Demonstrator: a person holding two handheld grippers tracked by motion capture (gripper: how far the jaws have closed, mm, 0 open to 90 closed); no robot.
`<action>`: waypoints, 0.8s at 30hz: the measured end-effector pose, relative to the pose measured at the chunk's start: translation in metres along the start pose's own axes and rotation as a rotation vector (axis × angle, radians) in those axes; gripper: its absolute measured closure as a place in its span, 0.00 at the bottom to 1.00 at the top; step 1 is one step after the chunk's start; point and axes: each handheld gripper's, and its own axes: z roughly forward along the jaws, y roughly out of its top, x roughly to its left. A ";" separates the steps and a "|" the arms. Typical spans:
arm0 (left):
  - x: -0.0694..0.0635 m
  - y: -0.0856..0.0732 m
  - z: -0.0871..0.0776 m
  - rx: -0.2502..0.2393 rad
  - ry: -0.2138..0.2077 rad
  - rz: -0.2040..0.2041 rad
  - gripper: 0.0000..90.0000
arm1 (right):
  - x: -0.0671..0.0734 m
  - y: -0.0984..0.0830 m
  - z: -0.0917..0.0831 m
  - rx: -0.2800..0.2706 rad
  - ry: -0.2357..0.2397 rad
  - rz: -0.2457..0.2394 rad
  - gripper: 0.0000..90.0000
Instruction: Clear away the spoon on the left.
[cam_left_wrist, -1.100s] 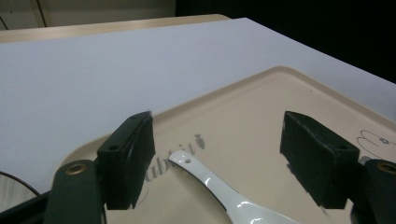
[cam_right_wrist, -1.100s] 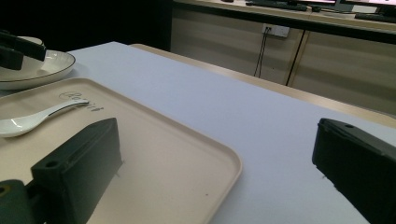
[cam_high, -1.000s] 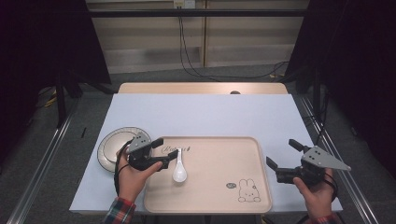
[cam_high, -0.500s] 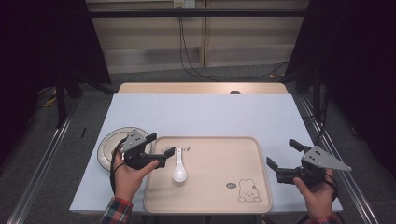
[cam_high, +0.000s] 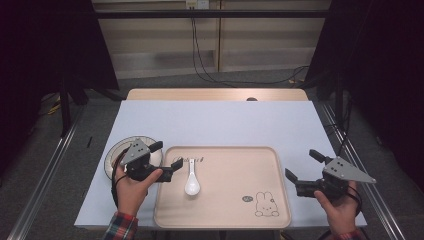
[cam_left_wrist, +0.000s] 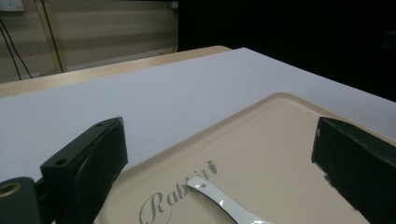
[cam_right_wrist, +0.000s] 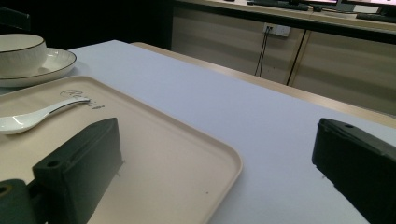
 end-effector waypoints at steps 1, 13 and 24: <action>0.000 0.000 -0.001 -0.005 -0.007 0.003 0.04 | 0.000 0.000 0.000 0.000 0.000 0.001 0.01; 0.004 0.003 -0.012 -0.006 -0.024 0.032 0.03 | -0.001 0.000 -0.001 -0.003 -0.002 -0.003 0.02; 0.011 0.004 -0.022 -0.016 -0.016 0.029 0.04 | -0.003 0.000 -0.002 0.000 0.000 0.004 0.02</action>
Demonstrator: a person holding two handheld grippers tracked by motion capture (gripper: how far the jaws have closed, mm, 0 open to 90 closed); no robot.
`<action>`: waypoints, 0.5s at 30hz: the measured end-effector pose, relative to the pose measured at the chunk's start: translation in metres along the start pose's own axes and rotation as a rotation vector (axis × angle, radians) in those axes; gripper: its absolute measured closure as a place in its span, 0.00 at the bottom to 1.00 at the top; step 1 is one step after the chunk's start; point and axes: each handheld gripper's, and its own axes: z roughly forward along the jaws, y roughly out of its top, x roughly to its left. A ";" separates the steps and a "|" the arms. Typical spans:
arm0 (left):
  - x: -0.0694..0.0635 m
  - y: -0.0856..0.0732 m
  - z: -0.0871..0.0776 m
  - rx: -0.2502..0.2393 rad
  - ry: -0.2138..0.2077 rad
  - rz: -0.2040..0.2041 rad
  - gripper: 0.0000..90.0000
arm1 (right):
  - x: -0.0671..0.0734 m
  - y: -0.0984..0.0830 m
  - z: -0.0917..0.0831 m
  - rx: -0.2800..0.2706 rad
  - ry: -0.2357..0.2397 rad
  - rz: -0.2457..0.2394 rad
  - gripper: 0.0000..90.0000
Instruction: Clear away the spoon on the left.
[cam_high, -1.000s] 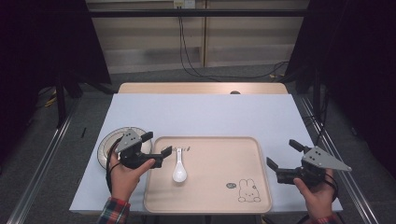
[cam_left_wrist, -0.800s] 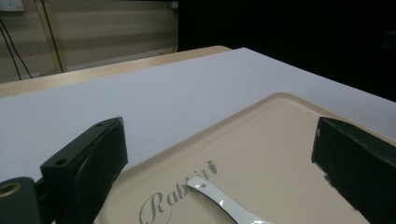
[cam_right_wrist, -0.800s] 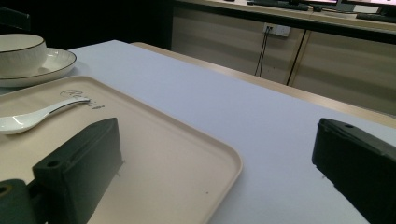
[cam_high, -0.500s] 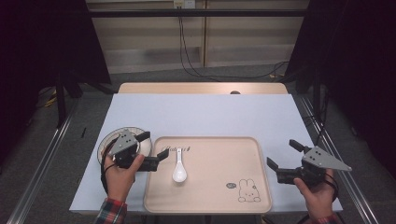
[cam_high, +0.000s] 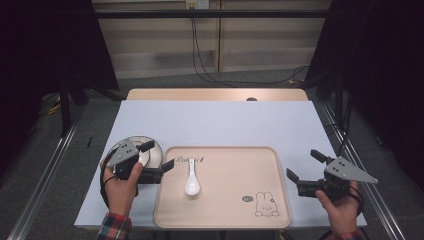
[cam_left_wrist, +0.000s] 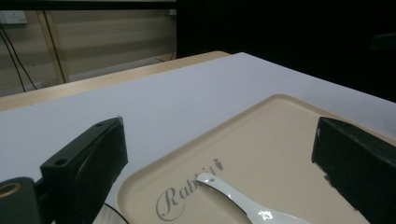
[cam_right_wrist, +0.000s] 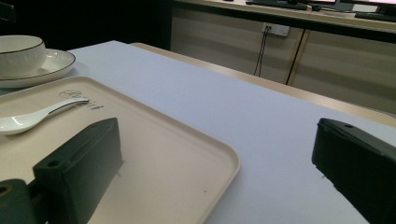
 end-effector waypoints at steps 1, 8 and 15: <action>0.002 0.000 -0.002 -0.005 -0.006 0.003 0.04 | 0.000 0.000 0.000 0.001 0.000 -0.001 0.02; 0.007 0.000 -0.011 -0.015 0.019 -0.003 0.04 | -0.001 0.000 -0.001 0.006 0.006 -0.001 0.01; 0.011 -0.001 -0.016 -0.018 0.024 -0.006 0.04 | -0.003 -0.001 -0.002 0.005 -0.002 -0.001 0.01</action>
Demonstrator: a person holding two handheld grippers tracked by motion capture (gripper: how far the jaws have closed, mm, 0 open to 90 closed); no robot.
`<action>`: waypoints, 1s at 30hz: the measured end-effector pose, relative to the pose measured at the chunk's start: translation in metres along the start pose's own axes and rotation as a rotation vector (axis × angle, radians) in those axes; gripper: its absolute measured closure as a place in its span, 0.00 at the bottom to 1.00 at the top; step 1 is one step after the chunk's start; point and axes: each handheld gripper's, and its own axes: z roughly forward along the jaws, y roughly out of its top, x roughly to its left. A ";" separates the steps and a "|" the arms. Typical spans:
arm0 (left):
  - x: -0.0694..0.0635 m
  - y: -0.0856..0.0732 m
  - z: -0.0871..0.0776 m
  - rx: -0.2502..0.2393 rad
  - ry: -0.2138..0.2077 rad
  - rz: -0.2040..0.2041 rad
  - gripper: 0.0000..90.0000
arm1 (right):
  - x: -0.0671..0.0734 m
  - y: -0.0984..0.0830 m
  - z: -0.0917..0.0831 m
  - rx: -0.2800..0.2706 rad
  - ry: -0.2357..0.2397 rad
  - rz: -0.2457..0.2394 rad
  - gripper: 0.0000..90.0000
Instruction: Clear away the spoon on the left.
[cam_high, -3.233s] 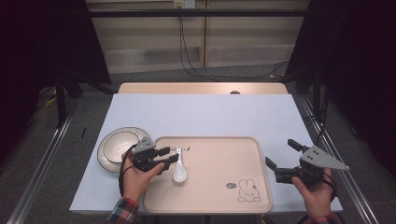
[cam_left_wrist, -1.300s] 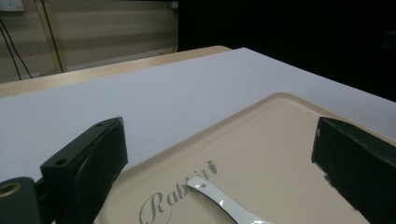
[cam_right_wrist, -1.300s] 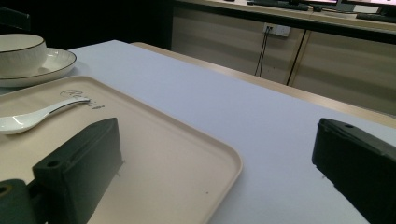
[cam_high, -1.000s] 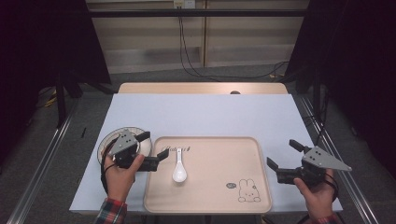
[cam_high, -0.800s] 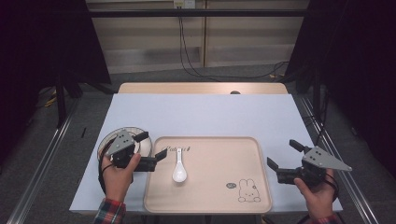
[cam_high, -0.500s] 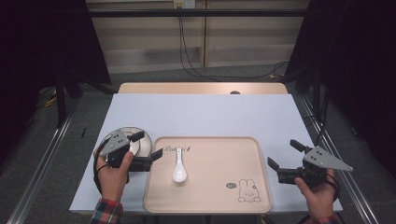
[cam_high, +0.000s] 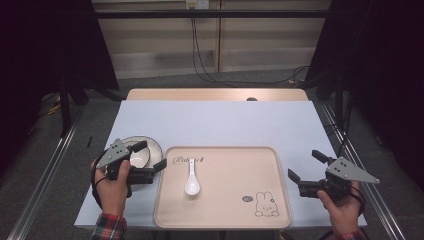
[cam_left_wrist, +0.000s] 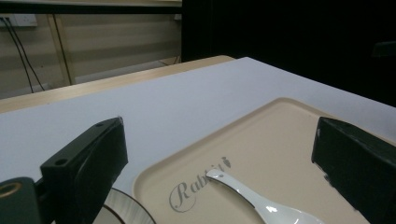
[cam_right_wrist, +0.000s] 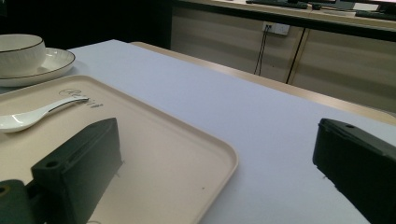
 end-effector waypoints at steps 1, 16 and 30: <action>0.001 0.000 -0.001 -0.003 0.001 -0.012 0.04 | 0.000 0.000 0.000 -0.001 0.001 0.001 0.01; 0.013 -0.006 -0.013 -0.014 0.006 -0.026 0.04 | -0.005 -0.002 -0.002 -0.006 0.000 0.011 0.00; 0.023 -0.010 -0.026 -0.016 0.053 -0.018 0.05 | -0.010 -0.004 -0.005 -0.013 0.012 0.003 0.00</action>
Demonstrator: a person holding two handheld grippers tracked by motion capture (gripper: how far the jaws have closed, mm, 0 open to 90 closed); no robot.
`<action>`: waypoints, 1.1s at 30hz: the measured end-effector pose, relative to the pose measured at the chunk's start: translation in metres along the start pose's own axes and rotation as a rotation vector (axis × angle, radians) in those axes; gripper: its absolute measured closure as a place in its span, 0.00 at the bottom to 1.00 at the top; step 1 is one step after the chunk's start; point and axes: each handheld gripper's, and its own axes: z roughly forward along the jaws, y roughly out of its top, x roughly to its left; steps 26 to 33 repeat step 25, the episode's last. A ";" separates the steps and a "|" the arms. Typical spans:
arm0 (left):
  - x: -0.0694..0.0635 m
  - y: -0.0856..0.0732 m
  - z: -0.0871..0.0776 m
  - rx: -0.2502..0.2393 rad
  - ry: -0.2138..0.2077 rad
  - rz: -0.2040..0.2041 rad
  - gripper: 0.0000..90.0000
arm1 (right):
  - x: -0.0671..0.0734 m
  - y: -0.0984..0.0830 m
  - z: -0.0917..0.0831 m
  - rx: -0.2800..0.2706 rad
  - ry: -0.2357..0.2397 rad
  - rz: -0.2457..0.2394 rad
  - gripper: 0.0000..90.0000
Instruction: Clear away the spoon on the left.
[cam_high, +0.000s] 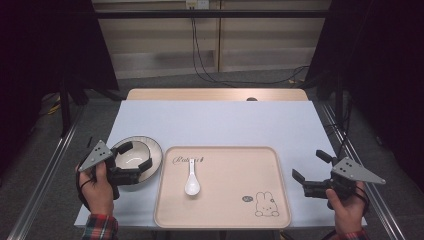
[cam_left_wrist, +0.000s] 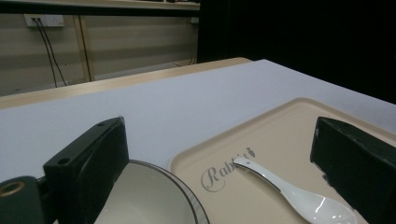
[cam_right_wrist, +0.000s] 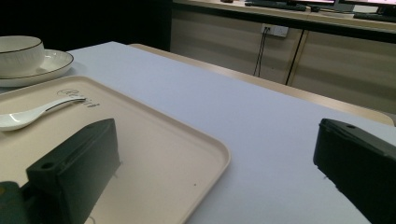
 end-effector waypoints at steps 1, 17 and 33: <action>0.000 0.000 -0.001 -0.003 0.005 -0.002 0.05 | -0.001 0.000 0.000 -0.003 -0.007 -0.002 0.00; 0.007 -0.006 -0.009 -0.021 0.013 -0.011 0.05 | -0.008 -0.005 -0.002 -0.001 -0.013 0.017 0.00; 0.007 -0.007 -0.009 -0.011 0.024 -0.012 0.05 | -0.009 -0.009 -0.001 0.010 -0.014 0.017 0.00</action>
